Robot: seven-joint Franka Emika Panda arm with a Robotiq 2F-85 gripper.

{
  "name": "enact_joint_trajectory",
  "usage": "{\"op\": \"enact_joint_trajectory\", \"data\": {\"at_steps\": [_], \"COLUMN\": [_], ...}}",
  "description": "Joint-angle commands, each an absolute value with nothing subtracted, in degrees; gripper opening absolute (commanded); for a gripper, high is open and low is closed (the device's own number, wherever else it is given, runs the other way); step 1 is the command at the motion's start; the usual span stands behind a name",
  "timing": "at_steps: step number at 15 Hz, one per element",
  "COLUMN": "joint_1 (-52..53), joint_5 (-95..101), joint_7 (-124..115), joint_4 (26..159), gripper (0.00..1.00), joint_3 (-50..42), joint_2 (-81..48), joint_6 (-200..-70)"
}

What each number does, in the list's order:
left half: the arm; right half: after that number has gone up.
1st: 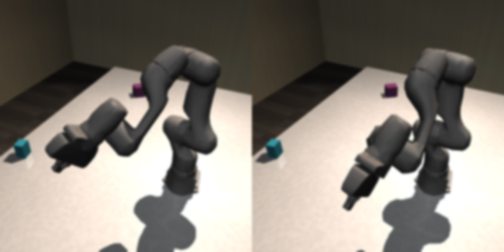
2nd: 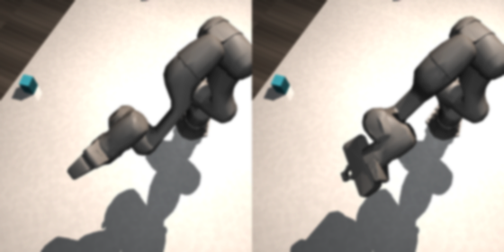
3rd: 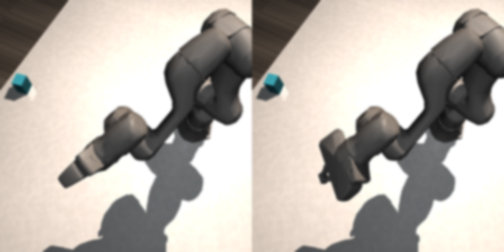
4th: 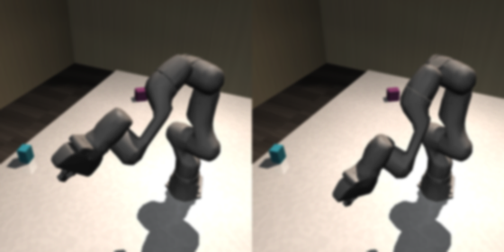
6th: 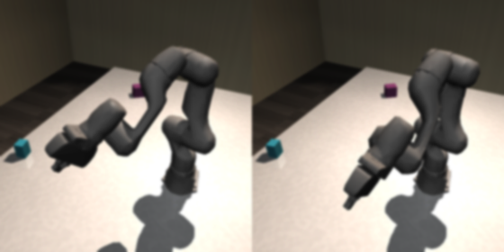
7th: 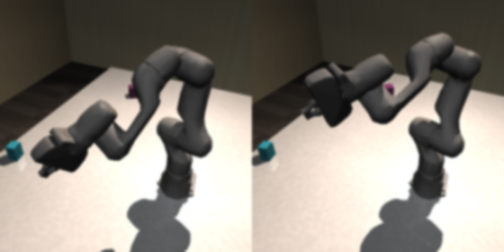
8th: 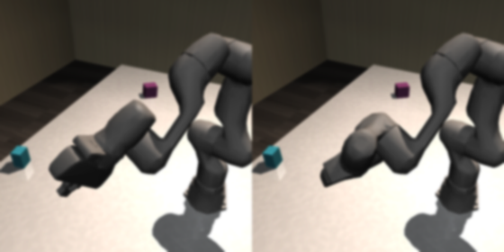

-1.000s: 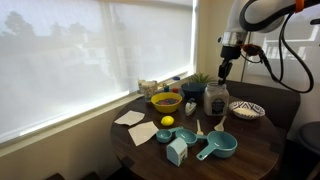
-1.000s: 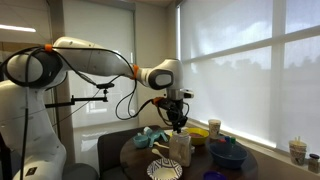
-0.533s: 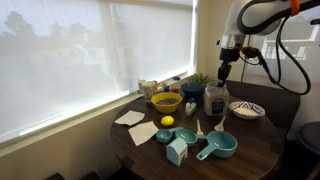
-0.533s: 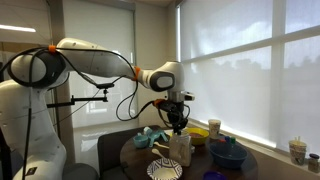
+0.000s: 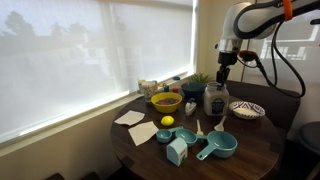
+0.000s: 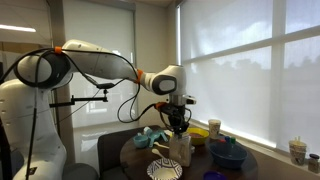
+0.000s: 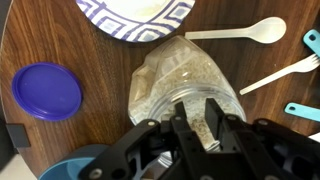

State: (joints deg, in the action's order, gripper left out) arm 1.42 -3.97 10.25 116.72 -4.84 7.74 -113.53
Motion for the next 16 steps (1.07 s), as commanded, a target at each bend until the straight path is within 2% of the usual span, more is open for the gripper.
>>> {"op": "enact_joint_trajectory", "data": {"at_steps": [1,6,7,8,10,16], "joint_1": [0.52,0.53,0.54,0.53,0.50,0.44], "joint_5": [-3.79,-3.52,-3.50,-3.48,-3.53,-3.53], "joint_7": [10.39,10.48,10.49,10.50,10.57,10.25], "joint_4": [114.76,113.84,113.68,113.48,113.23,112.67], "gripper": [0.29,0.28,0.15,0.07,0.01,0.01], "joint_3": [-3.90,-3.69,-3.64,-3.61,-3.57,-3.53], "joint_2": [5.37,3.84,3.62,3.39,3.07,3.34], "joint_6": [-114.07,-113.95,-113.91,-113.87,-113.86,-113.38]}}
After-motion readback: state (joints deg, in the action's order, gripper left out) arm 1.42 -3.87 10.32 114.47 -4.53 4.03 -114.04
